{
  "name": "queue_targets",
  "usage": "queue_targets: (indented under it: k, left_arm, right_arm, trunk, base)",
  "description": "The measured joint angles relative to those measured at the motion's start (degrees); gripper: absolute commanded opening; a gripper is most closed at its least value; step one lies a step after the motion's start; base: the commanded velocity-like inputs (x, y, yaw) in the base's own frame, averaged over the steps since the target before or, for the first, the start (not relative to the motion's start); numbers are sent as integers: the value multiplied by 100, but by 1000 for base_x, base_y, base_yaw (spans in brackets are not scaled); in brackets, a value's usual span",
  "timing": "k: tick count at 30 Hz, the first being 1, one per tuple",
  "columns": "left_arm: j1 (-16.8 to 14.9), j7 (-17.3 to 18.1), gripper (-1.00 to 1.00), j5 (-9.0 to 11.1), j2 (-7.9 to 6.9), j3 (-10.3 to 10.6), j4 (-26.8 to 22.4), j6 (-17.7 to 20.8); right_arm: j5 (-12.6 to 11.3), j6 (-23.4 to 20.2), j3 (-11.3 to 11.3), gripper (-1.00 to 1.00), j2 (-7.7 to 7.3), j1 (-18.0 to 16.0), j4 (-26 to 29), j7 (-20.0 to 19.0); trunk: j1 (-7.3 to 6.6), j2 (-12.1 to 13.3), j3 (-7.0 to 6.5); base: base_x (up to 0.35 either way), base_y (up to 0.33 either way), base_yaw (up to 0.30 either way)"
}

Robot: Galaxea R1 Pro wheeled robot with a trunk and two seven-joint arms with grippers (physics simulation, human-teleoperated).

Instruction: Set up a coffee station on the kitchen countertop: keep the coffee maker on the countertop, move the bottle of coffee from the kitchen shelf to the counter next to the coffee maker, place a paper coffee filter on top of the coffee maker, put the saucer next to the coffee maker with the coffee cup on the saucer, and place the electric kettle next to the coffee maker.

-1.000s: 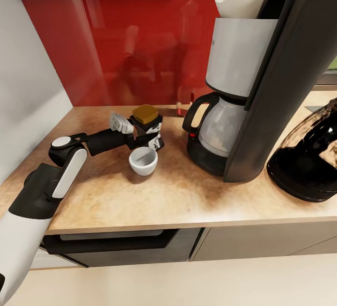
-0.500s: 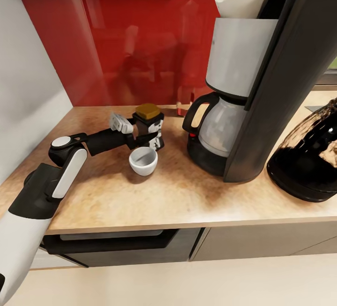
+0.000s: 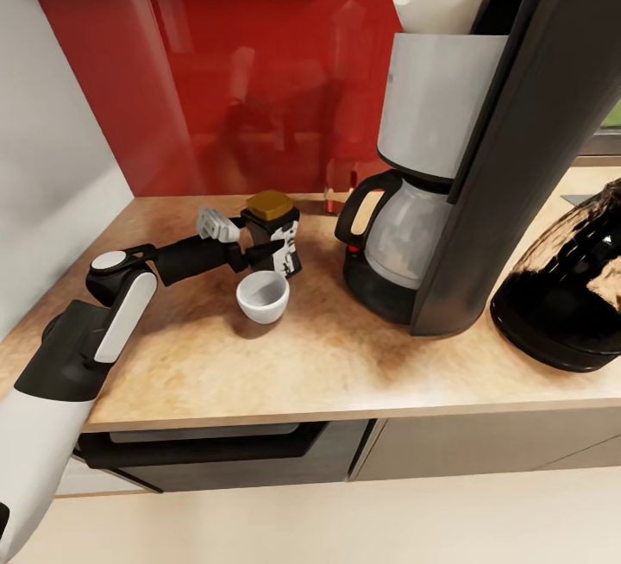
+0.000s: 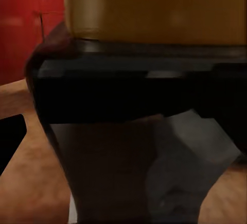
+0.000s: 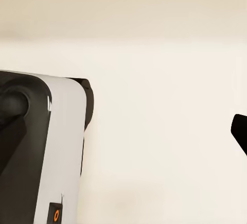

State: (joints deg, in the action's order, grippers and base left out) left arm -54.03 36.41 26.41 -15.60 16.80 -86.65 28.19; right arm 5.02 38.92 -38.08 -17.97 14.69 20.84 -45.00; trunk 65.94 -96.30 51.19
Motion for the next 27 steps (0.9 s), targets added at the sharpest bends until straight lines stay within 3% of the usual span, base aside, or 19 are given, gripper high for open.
queue_targets:
  k: [27]
  left_arm:
    - [2, 6, 100, 3, -9, -73, 53, 0]
  right_arm:
    - [-1, 1, 2, 100, 0, 0, 0, 0]
  trunk:
    - [3, 2, 1]
  base:
    - [-50, 0, 0]
